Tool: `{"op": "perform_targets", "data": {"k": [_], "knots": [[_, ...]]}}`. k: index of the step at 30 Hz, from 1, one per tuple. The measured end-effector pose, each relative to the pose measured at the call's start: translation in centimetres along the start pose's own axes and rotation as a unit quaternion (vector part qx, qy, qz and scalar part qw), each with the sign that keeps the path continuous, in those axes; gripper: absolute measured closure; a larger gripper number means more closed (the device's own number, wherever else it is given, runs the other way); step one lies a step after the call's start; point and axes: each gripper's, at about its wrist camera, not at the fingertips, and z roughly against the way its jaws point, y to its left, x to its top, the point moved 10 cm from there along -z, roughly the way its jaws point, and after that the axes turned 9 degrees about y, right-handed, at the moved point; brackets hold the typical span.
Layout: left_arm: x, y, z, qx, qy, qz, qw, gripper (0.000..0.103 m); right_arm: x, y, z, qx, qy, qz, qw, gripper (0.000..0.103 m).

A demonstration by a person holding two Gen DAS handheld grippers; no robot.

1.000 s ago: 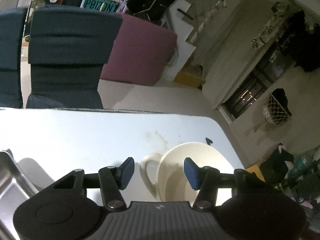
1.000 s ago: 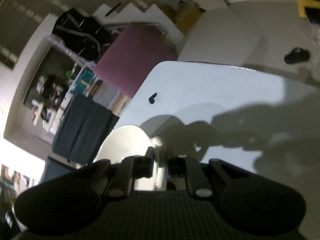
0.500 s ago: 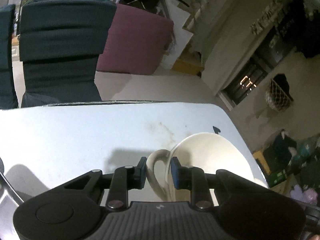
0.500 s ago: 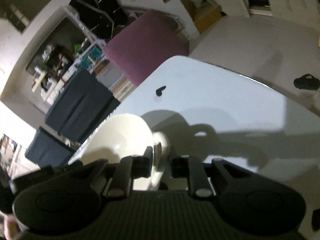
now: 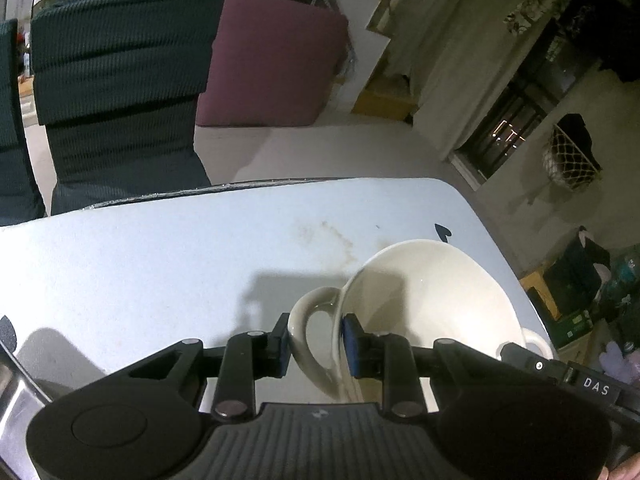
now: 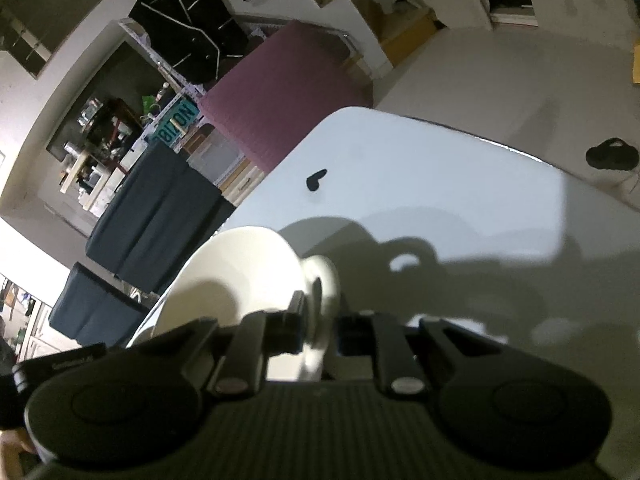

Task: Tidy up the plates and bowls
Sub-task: 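Lift the cream bowl off the table with both tools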

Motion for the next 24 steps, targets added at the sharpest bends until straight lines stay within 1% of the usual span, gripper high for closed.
{"op": "perform_targets", "data": {"k": [3, 7, 10, 13, 18, 24], "knots": [[-0.5, -0.1, 0.3, -0.001, 0.002, 0.008, 1.0, 0.076, -0.2, 0.5, 0.2, -0.019, -0.003, 0.033, 0.999, 0.086], [-1.2, -0.8, 1.1, 0.005, 0.001, -0.003, 1.0, 0.076, -0.4, 0.6, 0.5, -0.031, -0.005, 0.058, 0.998, 0.085], [-1.3, -1.4, 2.1, 0.007, -0.007, -0.011, 0.9999, 0.077, -0.5, 0.7, 1.2, -0.04, -0.02, 0.085, 0.995, 0.084], [-1.4, -1.9, 3.0, 0.009, -0.013, -0.011, 0.9998, 0.077, -0.3, 0.6, 1.8, -0.036, -0.019, 0.088, 0.995, 0.084], [-2.0, -2.2, 5.0, 0.007, -0.029, -0.005, 0.9995, 0.077, -0.1, 1.1, 3.0, -0.031, -0.029, 0.109, 0.993, 0.083], [-2.8, -2.7, 9.1, 0.001, -0.057, -0.001, 0.9984, 0.077, -0.4, 2.6, 5.4, -0.018, -0.045, 0.135, 0.99, 0.084]]}}
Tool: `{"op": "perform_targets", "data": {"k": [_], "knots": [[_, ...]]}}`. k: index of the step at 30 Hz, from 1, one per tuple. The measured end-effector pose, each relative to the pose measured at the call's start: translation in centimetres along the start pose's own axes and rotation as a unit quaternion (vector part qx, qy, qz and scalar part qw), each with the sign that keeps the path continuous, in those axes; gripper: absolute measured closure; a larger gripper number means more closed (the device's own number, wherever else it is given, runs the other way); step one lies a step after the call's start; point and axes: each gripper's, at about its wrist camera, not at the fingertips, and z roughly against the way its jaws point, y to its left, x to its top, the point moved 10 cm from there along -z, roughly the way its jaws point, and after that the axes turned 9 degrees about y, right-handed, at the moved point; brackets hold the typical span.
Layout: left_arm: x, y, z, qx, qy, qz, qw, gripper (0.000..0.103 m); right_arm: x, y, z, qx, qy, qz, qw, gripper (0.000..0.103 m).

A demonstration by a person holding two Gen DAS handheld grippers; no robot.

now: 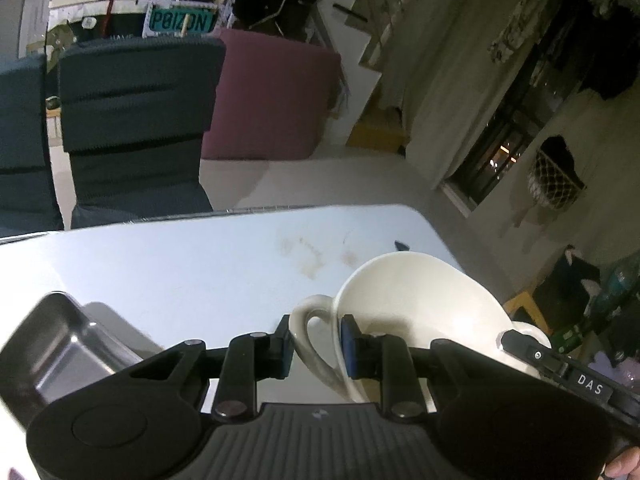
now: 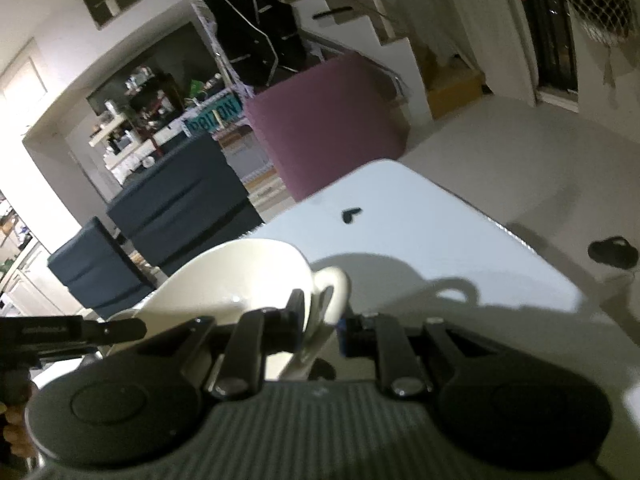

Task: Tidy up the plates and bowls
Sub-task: 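Lift the cream bowl off the table with both tools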

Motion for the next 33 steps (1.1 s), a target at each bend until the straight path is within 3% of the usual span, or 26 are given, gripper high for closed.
{"op": "perform_targets", "data": {"k": [11, 22, 33], "knots": [[-2.7, 0.2, 10.0, 0.012, -0.045, 0.01, 0.9989, 0.077, -0.3, 4.6, 6.2, 0.033, -0.038, 0.045, 0.998, 0.084], [-8.4, 2.5, 20.5, 0.03, -0.076, 0.035, 0.9961, 0.077, -3.7, 10.0, 12.2, 0.073, -0.057, 0.096, 0.991, 0.084], [-15.0, 6.4, 28.6, 0.053, -0.104, 0.056, 0.9916, 0.077, -7.8, 14.5, 15.5, 0.129, -0.043, 0.118, 0.984, 0.084]]}}
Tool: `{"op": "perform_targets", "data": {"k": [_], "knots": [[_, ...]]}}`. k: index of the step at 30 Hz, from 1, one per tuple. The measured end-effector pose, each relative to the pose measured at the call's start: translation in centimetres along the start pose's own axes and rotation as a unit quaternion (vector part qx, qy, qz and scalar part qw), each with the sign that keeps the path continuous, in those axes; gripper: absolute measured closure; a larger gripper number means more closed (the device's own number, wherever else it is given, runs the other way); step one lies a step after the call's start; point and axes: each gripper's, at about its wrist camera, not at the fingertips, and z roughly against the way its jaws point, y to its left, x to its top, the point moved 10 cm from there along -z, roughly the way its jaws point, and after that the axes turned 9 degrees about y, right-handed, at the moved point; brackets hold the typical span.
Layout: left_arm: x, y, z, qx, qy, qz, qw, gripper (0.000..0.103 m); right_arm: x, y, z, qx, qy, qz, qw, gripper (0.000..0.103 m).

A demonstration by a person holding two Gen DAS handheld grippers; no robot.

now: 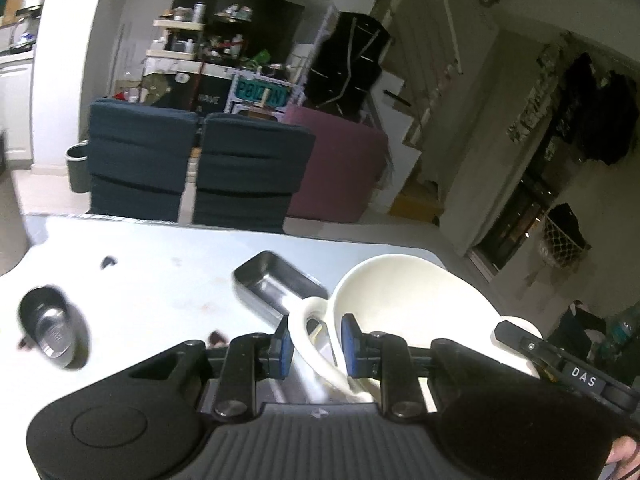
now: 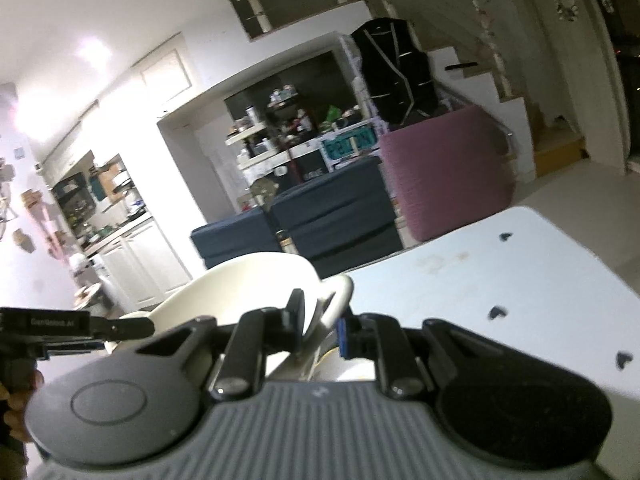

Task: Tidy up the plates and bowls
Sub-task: 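Lift the cream bowl off the table with both tools, then carry the cream bowl toward the steel trays and lower it onto the table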

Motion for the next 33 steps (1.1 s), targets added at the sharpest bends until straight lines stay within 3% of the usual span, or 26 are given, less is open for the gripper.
{"op": "perform_targets", "data": {"k": [14, 22, 33], "knots": [[-7.1, 8.0, 4.7, 0.015, -0.001, 0.048, 0.9987, 0.077, -4.5, 5.6, -1.7, 0.051, 0.062, 0.05, 0.996, 0.084], [-10.3, 10.8, 2.9, 0.004, 0.025, 0.064, 0.9976, 0.077, -7.6, 6.3, -4.2, 0.059, 0.128, 0.052, 0.989, 0.083], [-13.9, 12.8, 0.6, -0.001, 0.079, 0.091, 0.9927, 0.077, -12.4, 5.9, -5.1, 0.028, 0.2, 0.053, 0.978, 0.083]]}}
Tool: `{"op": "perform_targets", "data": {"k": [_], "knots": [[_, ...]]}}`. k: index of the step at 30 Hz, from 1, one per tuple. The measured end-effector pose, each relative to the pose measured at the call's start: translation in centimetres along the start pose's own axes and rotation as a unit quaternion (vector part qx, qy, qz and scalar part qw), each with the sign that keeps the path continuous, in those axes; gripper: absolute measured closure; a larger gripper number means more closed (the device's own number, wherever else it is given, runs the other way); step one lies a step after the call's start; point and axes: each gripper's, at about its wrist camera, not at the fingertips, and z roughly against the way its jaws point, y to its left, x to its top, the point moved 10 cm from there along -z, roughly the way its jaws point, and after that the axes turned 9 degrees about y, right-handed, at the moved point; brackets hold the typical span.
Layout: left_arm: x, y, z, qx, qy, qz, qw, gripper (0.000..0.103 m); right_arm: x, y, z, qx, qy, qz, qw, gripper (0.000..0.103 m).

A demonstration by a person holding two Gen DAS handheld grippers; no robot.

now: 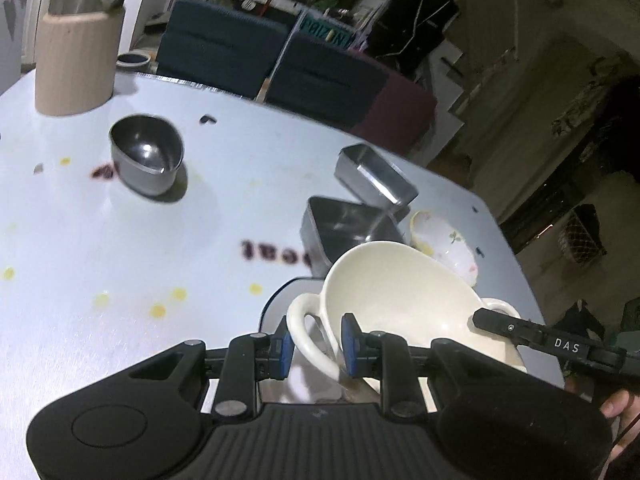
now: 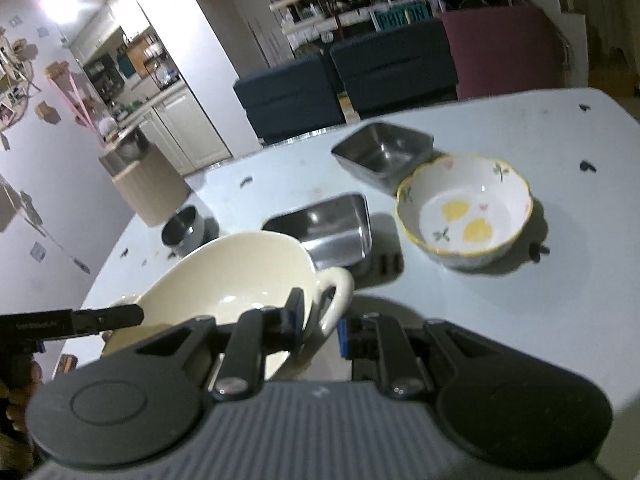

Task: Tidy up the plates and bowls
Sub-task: 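Carry the cream bowl toward the steel trays and lower it onto the table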

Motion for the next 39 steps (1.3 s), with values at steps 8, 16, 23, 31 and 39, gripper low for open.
{"op": "perform_targets", "data": {"k": [8, 16, 23, 31, 39], "knots": [[-0.6, 1.7, -0.9, 0.008, 0.015, 0.02, 0.9997, 0.076, -1.5, 1.0, -1.6, -0.012, 0.034, 0.009, 0.999, 0.082], [-1.1, 2.4, -2.1, 0.006, 0.027, 0.033, 0.999, 0.075, -1.6, 1.9, -2.0, -0.036, 0.036, 0.035, 0.998, 0.082], [-1.9, 3.0, -3.4, 0.012, 0.047, 0.04, 0.998, 0.074, -2.0, 1.8, -2.8, -0.048, 0.049, 0.044, 0.997, 0.082], [-2.1, 3.4, -4.0, 0.024, 0.05, 0.034, 0.9979, 0.072, -2.3, 2.0, -3.4, -0.059, 0.06, 0.055, 0.995, 0.082], [-2.2, 3.6, -4.8, 0.028, 0.059, 0.038, 0.9972, 0.071, -2.2, 2.2, -3.6, -0.066, 0.062, 0.061, 0.994, 0.082]]}}
